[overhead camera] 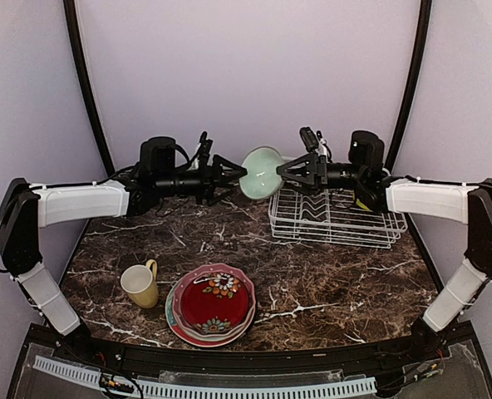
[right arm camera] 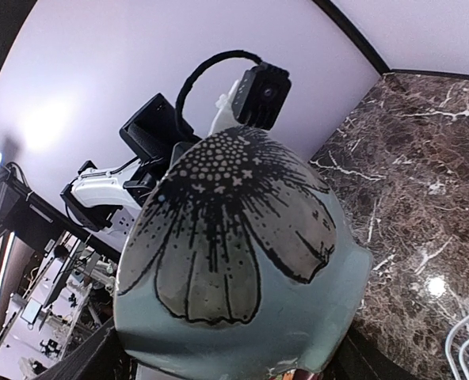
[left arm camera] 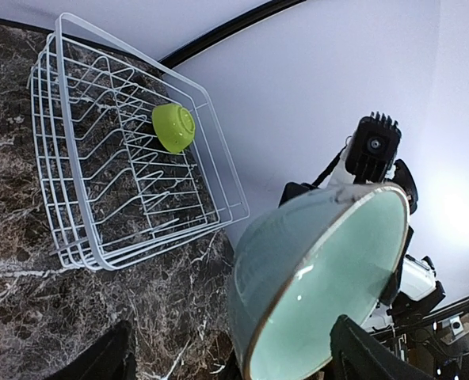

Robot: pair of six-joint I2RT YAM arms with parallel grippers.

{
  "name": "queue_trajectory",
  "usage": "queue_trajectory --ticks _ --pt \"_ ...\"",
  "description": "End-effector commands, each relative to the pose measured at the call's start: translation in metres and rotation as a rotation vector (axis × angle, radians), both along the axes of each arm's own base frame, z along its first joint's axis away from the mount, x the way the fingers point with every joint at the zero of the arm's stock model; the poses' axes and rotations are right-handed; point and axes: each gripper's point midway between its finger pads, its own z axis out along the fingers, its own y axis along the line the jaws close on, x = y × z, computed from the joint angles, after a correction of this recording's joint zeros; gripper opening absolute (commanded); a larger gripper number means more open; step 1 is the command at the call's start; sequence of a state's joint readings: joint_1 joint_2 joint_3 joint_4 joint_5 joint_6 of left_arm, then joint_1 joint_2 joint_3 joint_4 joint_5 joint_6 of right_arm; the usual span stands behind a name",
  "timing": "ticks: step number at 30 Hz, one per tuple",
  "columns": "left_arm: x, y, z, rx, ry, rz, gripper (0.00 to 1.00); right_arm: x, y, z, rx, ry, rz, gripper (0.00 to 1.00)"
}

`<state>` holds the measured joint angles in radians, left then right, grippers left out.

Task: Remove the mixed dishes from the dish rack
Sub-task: Pass from the right arm to the left, then place the bowl at the center of the board.

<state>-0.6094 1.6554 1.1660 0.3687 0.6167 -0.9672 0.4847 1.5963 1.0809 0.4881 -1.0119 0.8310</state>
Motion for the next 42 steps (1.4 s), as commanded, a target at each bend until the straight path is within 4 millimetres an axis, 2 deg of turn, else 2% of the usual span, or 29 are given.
queue_trajectory --ticks 1,4,6,8,11,12,14,15,16,18,20,21,22,24,25,28,31,36,42 --pt "-0.004 0.004 0.001 0.042 -0.045 0.014 0.78 -0.01 0.018 0.046 0.11 -0.131 0.067 0.13" --pt "-0.004 0.011 -0.009 0.105 -0.045 0.042 0.68 -0.014 0.03 0.045 0.12 -0.116 0.102 0.13" --pt "-0.003 0.016 -0.01 0.127 -0.055 0.065 0.57 -0.015 0.036 0.041 0.118 -0.102 0.117 0.13" --pt "-0.002 0.021 -0.008 0.146 -0.071 0.089 0.41 -0.016 0.04 0.038 0.118 -0.091 0.127 0.14" --pt "0.0 0.028 -0.008 0.178 -0.086 0.119 0.25 -0.015 0.043 0.032 0.108 -0.069 0.131 0.15" --pt "0.0 0.03 -0.005 0.183 -0.1 0.13 0.16 -0.014 0.043 0.03 0.102 -0.063 0.127 0.16" --pt "0.0 0.033 -0.002 0.187 -0.114 0.14 0.04 -0.011 0.045 0.024 0.081 -0.047 0.118 0.18" --pt "0.0 0.034 -0.003 0.188 -0.116 0.144 0.03 -0.009 0.045 0.021 0.068 -0.04 0.11 0.2" --pt "0.001 0.037 0.0 0.185 -0.121 0.15 0.01 -0.007 0.046 0.016 0.053 -0.03 0.103 0.27" --pt "0.002 0.042 0.001 0.186 -0.12 0.162 0.01 -0.002 0.046 0.006 0.017 -0.008 0.08 0.46" --pt "0.004 0.048 -0.002 0.193 -0.111 0.175 0.01 0.004 0.045 -0.004 -0.026 0.016 0.051 0.7" --pt "0.004 0.051 -0.007 0.204 -0.099 0.181 0.01 0.008 0.043 -0.012 -0.056 0.043 0.03 0.79" --pt "0.005 0.057 -0.009 0.209 -0.096 0.192 0.01 0.013 0.04 -0.018 -0.078 0.059 0.005 0.88" --pt "0.006 0.069 -0.017 0.234 -0.073 0.216 0.01 0.022 0.033 -0.031 -0.12 0.095 -0.039 0.98" --pt "0.006 0.074 -0.019 0.243 -0.069 0.227 0.01 0.027 0.028 -0.038 -0.143 0.114 -0.064 0.99" --pt "0.008 0.1 -0.044 0.326 0.009 0.266 0.01 0.038 0.008 -0.054 -0.217 0.134 -0.149 0.99" --pt "0.009 0.125 -0.061 0.426 0.03 0.311 0.01 0.048 -0.013 -0.066 -0.316 0.116 -0.237 0.99" --pt "0.004 0.166 -0.099 0.732 0.103 0.351 0.01 0.062 -0.05 -0.077 -0.533 0.041 -0.389 0.99" --pt "-0.003 0.189 -0.131 0.928 0.152 0.315 0.01 0.088 -0.118 -0.089 -0.947 -0.059 -0.606 0.99"
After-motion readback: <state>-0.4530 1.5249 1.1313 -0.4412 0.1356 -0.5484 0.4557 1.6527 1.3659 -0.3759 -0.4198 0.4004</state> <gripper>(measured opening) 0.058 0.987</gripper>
